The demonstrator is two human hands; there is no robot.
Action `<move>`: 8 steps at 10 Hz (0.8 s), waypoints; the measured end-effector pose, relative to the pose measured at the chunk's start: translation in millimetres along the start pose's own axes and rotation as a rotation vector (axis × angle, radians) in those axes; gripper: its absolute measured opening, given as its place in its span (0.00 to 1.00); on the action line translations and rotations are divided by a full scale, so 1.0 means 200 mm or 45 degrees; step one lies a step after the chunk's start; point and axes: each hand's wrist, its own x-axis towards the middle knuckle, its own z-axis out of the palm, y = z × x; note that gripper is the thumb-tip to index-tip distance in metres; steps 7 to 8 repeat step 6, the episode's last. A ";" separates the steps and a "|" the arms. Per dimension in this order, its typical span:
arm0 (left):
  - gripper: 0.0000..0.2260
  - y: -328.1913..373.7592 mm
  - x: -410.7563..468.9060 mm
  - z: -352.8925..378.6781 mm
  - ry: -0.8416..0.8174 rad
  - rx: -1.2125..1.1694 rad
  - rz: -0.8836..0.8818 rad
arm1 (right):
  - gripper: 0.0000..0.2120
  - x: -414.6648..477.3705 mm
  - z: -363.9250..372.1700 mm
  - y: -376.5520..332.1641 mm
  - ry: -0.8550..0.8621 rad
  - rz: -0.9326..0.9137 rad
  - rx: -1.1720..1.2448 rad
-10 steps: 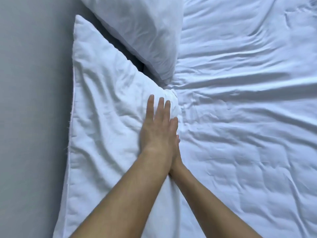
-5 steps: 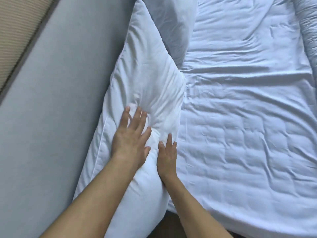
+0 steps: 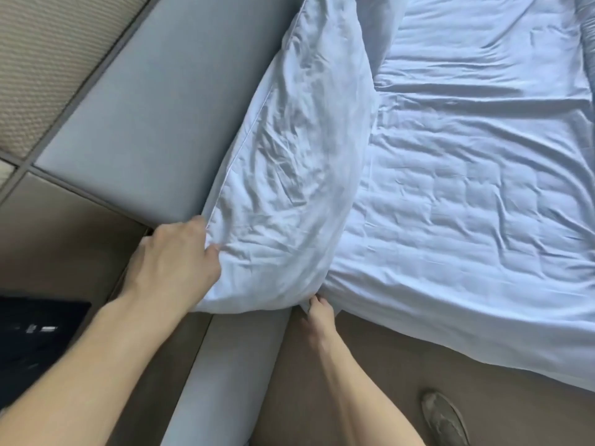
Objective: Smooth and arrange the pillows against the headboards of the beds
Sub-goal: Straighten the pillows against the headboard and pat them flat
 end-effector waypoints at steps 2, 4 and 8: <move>0.05 -0.06 -0.03 -0.17 0.303 -0.326 -0.005 | 0.14 0.05 -0.03 0.06 0.034 -0.265 -0.015; 0.05 -0.10 -0.03 -0.13 0.402 -0.299 0.017 | 0.16 -0.04 -0.06 0.09 0.311 -0.303 -0.315; 0.06 -0.08 -0.10 -0.14 0.301 -0.183 -0.141 | 0.12 -0.26 -0.29 -0.25 0.229 -0.437 -0.896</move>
